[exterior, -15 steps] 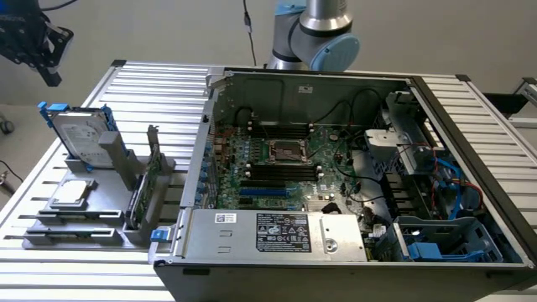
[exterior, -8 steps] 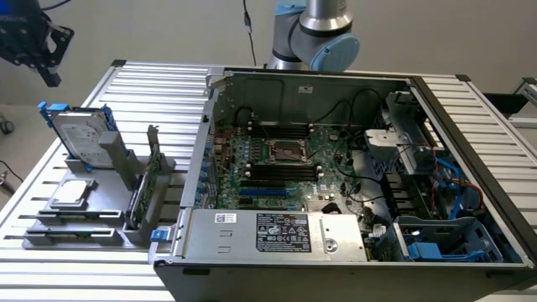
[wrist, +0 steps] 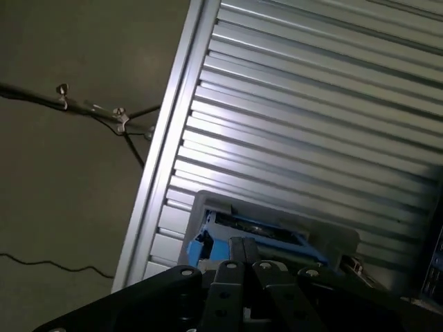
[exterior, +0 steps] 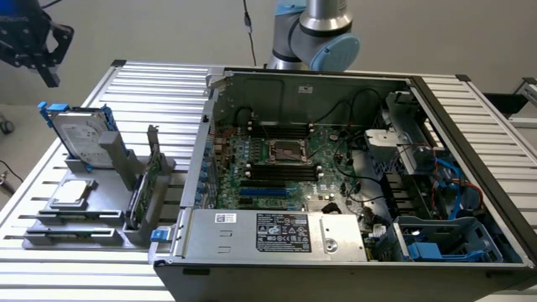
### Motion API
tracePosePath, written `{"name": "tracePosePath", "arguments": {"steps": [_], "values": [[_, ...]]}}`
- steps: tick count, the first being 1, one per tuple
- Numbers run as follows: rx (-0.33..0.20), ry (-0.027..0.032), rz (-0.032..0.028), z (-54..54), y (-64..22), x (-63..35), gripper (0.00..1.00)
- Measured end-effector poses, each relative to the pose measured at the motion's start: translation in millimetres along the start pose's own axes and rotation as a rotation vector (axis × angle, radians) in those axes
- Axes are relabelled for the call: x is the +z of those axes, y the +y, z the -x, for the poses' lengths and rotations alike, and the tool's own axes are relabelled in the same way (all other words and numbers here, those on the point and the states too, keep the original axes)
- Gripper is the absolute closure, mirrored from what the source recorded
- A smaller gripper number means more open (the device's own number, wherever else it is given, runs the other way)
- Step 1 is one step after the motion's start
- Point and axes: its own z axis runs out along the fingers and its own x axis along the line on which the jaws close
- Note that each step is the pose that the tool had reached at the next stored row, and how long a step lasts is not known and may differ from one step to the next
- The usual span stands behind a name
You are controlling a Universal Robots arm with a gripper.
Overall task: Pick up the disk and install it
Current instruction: 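Pick up the disk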
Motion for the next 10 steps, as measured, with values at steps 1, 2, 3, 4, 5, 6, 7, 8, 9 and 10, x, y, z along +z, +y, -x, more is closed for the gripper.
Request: {"name": "tracePosePath", "arguments": {"steps": [1, 2, 3, 4, 5, 6, 7, 8, 9, 10], "values": [[-0.018, 0.0007, -0.0003, 0.0, 0.0, 0.1, 0.89], [-0.036, 0.0015, -0.0006, 0.0, 0.0, 0.1, 0.89], [-0.054, 0.0023, -0.0009, 0.0, 0.0, 0.2, 0.89], [-0.073, 0.0031, -0.0012, 0.0, 0.0, 0.2, 0.89], [-0.09, 0.0037, -0.0015, 0.0, 0.0, 0.3, 0.89], [-0.108, 0.0045, -0.0018, 0.0, 0.0, 0.4, 0.89], [-0.126, 0.0051, -0.0021, 0.0, 0.0, 0.5, 0.89], [-0.145, 0.0059, -0.0024, 0.0, 0.0, 0.6, 0.89], [-0.164, 0.0066, -0.0027, 0.0, 0.0, 0.7, 0.89], [-0.182, 0.0074, -0.003, 0.0, 0.0, 0.7, 0.89]]}}
